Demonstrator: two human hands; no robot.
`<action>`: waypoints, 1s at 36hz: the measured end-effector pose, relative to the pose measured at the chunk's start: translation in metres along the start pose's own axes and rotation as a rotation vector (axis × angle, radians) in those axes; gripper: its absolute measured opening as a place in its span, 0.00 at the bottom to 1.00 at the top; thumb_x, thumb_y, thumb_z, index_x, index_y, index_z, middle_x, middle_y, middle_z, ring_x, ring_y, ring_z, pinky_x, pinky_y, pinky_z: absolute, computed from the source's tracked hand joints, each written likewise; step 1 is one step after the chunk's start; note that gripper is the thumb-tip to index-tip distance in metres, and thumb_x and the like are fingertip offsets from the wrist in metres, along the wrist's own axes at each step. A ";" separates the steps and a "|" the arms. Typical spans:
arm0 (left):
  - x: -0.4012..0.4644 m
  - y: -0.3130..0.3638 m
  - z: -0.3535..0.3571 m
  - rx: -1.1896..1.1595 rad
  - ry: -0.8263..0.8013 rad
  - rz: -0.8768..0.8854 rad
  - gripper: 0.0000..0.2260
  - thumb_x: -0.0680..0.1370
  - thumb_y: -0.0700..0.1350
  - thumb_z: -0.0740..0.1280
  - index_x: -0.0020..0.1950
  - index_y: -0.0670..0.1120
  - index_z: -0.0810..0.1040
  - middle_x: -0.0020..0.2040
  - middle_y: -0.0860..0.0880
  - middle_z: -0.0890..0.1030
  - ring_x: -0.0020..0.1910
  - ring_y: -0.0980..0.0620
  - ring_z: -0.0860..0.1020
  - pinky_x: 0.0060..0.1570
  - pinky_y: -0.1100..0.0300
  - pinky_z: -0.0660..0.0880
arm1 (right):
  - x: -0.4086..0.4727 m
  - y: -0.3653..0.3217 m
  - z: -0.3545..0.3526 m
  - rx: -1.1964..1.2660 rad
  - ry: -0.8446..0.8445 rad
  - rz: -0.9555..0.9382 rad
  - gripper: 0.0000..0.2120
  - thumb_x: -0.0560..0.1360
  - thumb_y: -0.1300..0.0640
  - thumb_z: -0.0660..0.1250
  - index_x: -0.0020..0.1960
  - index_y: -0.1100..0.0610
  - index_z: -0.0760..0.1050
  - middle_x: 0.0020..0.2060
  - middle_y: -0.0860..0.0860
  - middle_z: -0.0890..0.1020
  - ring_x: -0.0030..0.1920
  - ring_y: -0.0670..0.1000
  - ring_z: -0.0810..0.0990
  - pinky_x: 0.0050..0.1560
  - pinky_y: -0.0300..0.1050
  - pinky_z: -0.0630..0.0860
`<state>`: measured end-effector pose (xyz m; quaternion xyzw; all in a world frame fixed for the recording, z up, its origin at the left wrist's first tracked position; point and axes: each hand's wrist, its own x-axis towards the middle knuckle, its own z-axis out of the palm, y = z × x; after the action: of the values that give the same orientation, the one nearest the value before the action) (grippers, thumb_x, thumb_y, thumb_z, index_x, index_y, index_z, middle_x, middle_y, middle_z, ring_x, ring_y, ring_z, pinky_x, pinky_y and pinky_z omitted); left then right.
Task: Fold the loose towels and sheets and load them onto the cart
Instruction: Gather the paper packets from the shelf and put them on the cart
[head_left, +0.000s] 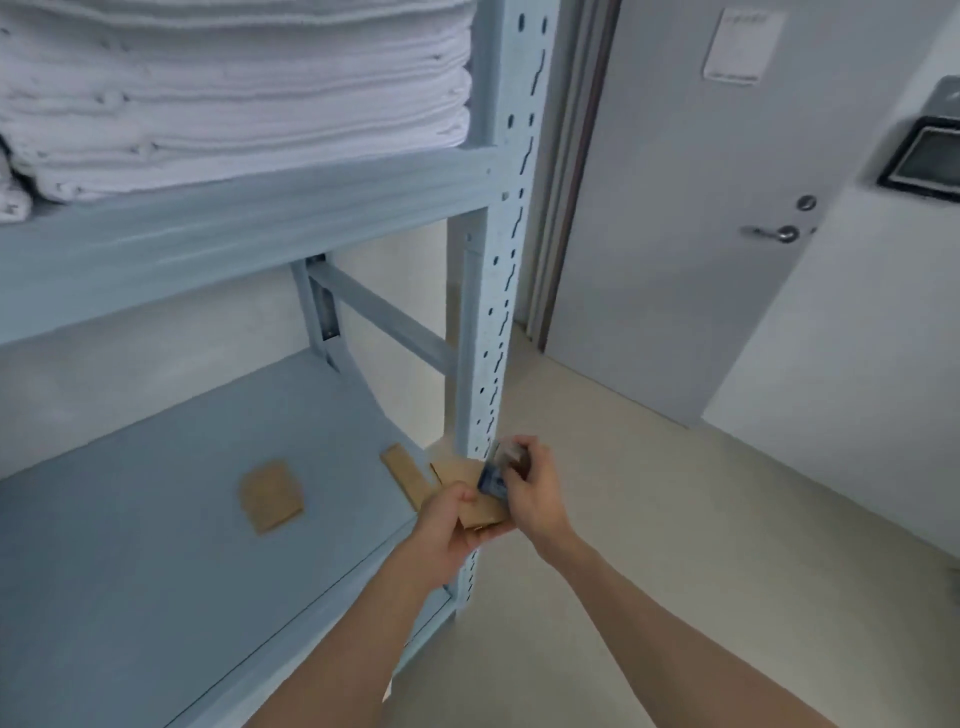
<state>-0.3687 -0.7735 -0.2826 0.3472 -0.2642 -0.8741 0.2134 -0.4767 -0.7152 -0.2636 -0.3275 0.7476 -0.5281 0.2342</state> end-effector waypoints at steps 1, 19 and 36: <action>0.003 -0.002 0.012 0.002 -0.010 -0.014 0.15 0.79 0.33 0.56 0.62 0.35 0.76 0.54 0.34 0.83 0.50 0.39 0.84 0.43 0.47 0.82 | -0.001 0.001 -0.014 0.000 0.028 -0.008 0.17 0.74 0.71 0.60 0.60 0.61 0.73 0.56 0.59 0.76 0.56 0.55 0.76 0.59 0.49 0.74; 0.056 -0.081 0.224 0.338 -0.239 0.044 0.11 0.80 0.38 0.64 0.60 0.38 0.79 0.54 0.37 0.84 0.50 0.39 0.84 0.43 0.51 0.82 | 0.030 0.043 -0.236 0.568 0.344 0.140 0.17 0.73 0.67 0.71 0.61 0.59 0.74 0.51 0.56 0.83 0.49 0.52 0.83 0.42 0.39 0.78; 0.110 -0.113 0.393 0.147 -0.241 0.302 0.12 0.78 0.35 0.60 0.60 0.36 0.76 0.53 0.35 0.84 0.53 0.32 0.82 0.44 0.46 0.82 | 0.124 0.042 -0.414 1.100 0.261 0.255 0.05 0.78 0.63 0.65 0.50 0.64 0.78 0.43 0.56 0.83 0.42 0.53 0.80 0.40 0.45 0.80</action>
<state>-0.7459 -0.6246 -0.1627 0.2111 -0.4000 -0.8459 0.2828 -0.8590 -0.5332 -0.1662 0.0028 0.4193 -0.8427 0.3376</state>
